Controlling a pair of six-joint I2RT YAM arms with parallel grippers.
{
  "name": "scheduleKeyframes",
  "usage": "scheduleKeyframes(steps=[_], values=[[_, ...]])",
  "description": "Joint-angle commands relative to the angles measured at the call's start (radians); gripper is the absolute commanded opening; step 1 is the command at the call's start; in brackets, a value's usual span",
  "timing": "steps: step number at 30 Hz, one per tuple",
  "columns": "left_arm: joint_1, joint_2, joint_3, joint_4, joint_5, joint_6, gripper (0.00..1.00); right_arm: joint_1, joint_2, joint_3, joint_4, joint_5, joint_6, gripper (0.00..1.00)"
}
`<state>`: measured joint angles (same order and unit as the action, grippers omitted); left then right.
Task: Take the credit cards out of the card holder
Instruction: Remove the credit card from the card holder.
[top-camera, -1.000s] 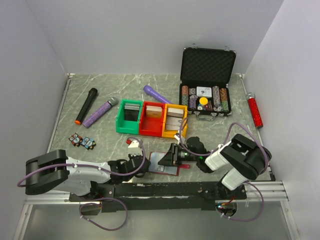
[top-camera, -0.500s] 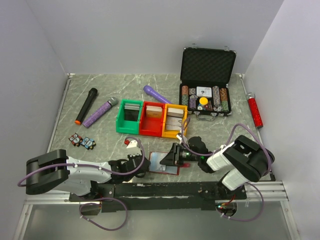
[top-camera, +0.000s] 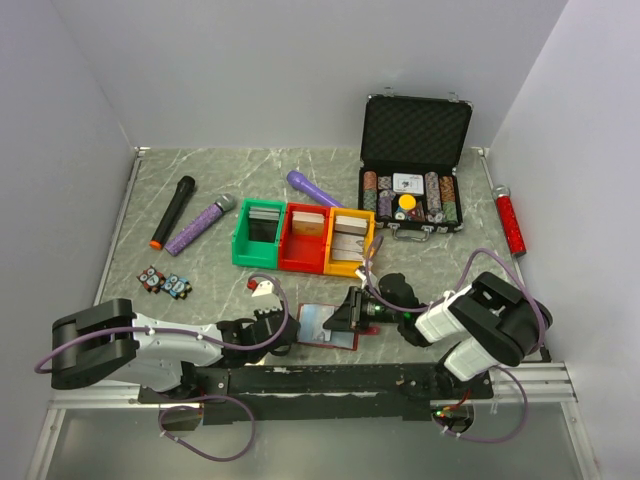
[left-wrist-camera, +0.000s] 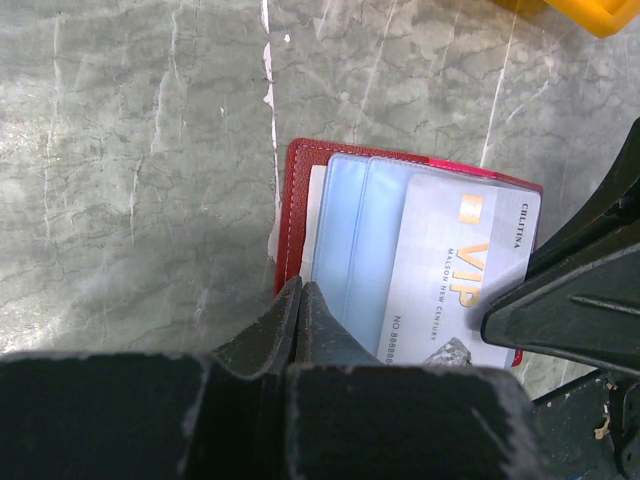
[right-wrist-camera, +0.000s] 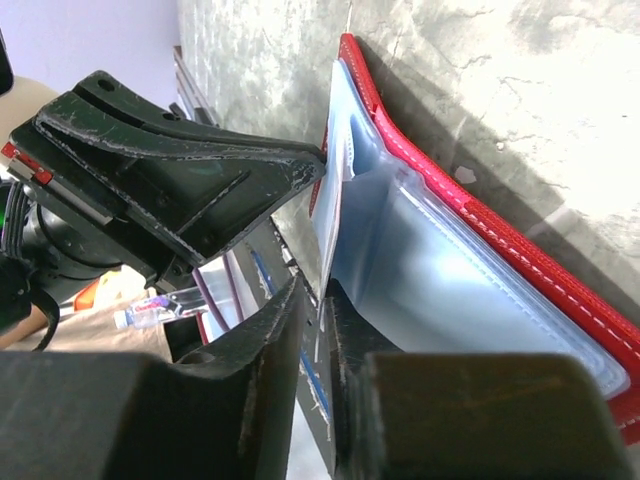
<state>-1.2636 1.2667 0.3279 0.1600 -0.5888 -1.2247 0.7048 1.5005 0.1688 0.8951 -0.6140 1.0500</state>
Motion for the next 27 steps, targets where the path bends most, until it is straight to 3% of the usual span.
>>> scheduleKeyframes(steps=[1, 7, 19, 23, 26, 27], values=[[0.004, -0.001, -0.001, -0.099, -0.029, -0.007, 0.01, -0.013, -0.034, -0.017, 0.03, 0.002, -0.015, 0.2], [0.004, -0.012, -0.007, -0.105, -0.034, -0.015, 0.01, -0.021, -0.046, -0.02, 0.022, 0.0, -0.018, 0.09], [0.004, -0.033, -0.012, -0.128, -0.046, -0.03, 0.01, -0.03, -0.166, -0.029, -0.133, 0.013, -0.077, 0.0], [0.004, -0.05, -0.01, -0.14, -0.055, -0.03, 0.01, -0.03, -0.255, -0.008, -0.269, 0.031, -0.134, 0.0], [0.004, -0.084, -0.01, -0.148, -0.068, -0.006, 0.01, -0.031, -0.359, 0.029, -0.46, 0.059, -0.22, 0.0], [0.004, -0.101, -0.009, -0.148, -0.071, 0.004, 0.05, -0.03, -0.394, 0.05, -0.523, 0.071, -0.255, 0.0]])
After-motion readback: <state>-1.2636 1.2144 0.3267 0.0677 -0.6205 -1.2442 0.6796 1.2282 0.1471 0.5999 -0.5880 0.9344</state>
